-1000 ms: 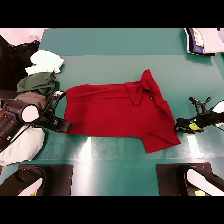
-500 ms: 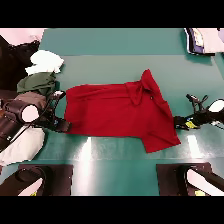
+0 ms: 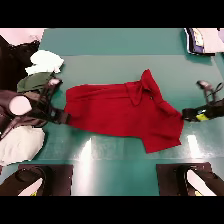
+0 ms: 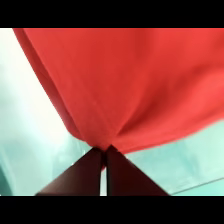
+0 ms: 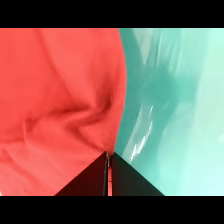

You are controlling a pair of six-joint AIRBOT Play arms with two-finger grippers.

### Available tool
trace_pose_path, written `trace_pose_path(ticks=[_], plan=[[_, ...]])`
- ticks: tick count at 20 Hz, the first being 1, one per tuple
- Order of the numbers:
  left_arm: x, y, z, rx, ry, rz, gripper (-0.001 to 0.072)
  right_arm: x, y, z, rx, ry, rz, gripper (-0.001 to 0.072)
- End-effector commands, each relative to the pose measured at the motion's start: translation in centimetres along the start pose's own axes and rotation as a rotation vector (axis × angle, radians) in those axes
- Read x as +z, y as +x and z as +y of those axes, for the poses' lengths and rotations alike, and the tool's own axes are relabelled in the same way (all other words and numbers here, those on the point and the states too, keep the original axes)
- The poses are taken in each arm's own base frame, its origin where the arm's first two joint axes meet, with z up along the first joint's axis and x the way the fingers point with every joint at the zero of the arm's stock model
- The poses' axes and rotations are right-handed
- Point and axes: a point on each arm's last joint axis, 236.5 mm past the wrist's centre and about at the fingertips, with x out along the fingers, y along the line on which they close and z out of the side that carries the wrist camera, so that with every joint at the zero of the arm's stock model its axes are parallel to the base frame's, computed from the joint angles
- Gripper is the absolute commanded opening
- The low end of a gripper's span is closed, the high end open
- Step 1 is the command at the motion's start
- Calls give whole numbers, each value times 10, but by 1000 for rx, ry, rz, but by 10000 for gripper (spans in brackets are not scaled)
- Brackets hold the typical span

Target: Fold the shirts.

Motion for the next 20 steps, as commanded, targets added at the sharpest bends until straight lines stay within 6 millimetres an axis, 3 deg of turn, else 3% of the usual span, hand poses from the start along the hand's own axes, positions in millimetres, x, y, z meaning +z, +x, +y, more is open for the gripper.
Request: trace_pose_path(ticks=[1,5,9,14,17,20], plan=[[50,-62,-13,-20,27,-165,24,32,-79,14,-25,-19,-237,12],[105,-158,-29,-39,65,-427,24,62,-175,34,-39,-69,-541,12],[130,-253,-41,-53,96,-655,24,77,-274,55,-56,-115,-826,12],[127,-363,-54,-73,138,-904,24,68,-390,80,-74,-173,-1154,12],[115,-426,-61,-96,156,-1059,24,55,-448,94,-81,-202,-1308,12],[94,-470,-71,-144,174,-1184,24,44,-491,104,-88,-225,-1412,12]])
